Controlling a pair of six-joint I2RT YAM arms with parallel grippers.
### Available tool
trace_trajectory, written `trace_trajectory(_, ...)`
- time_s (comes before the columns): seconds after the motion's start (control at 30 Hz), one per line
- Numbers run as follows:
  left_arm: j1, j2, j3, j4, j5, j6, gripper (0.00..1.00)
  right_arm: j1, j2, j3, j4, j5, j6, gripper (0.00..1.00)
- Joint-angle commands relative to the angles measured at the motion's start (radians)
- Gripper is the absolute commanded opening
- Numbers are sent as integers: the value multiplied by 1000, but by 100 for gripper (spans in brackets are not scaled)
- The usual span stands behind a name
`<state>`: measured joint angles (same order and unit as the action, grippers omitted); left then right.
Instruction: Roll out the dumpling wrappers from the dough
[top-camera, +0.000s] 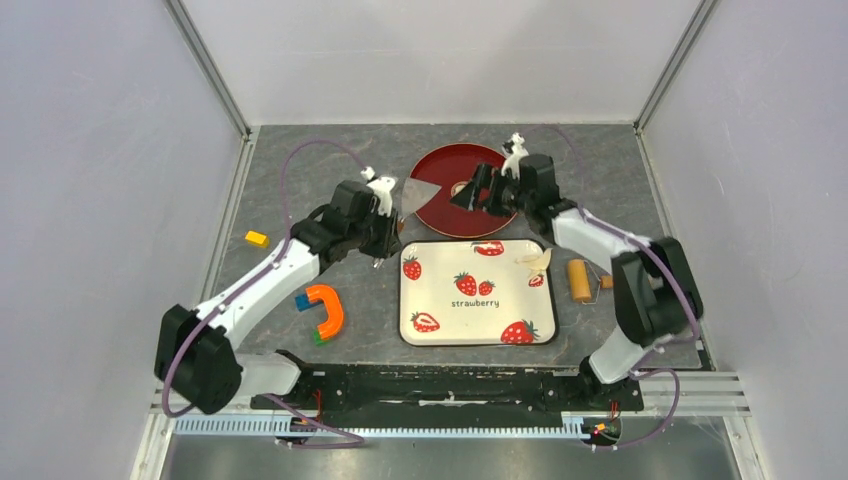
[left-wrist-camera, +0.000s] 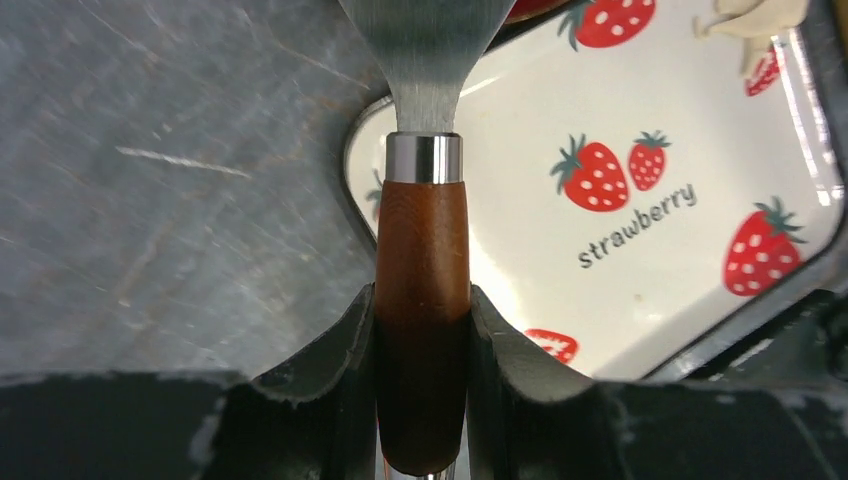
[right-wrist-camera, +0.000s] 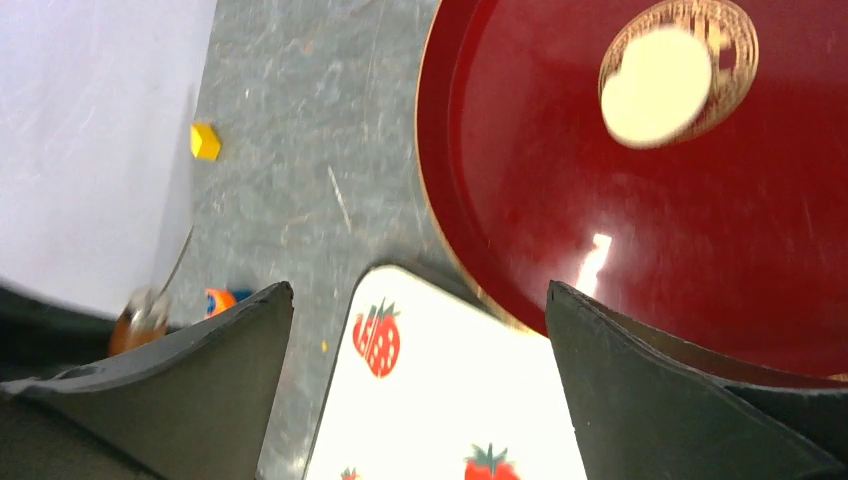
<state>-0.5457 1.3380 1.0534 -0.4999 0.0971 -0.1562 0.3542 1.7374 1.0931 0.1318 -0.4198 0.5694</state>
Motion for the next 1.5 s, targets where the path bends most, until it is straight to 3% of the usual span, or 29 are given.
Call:
trace_trajectory(0.0,31,-126,-155,195,158,-224,2,-2,-223,-221,99,43,14,98)
trace_trajectory(0.27,82,-248,-377,320,222,-361,2,3,-604,-524,-17,183,-20,98)
trace_trajectory(0.43,149,-256,-417,346,259,-400,2,3,-744,-634,-64,258,-22,98)
trace_trajectory(0.7,289,-194,-410,345,284,-371,2,3,-781,-666,-110,250,-47,98)
trace_trajectory(0.87,380,-119,-382,305,211,-327,2,3,-793,-644,-164,275,-76,98)
trace_trajectory(1.17,411,102,-267,215,106,-201,9,4,-809,-643,-185,307,-94,98)
trace_trajectory(1.3,411,152,-274,238,73,-197,15,3,-807,-635,-196,310,-99,98)
trace_trajectory(1.47,411,162,-274,229,43,-170,30,4,-801,-613,-222,309,-111,98)
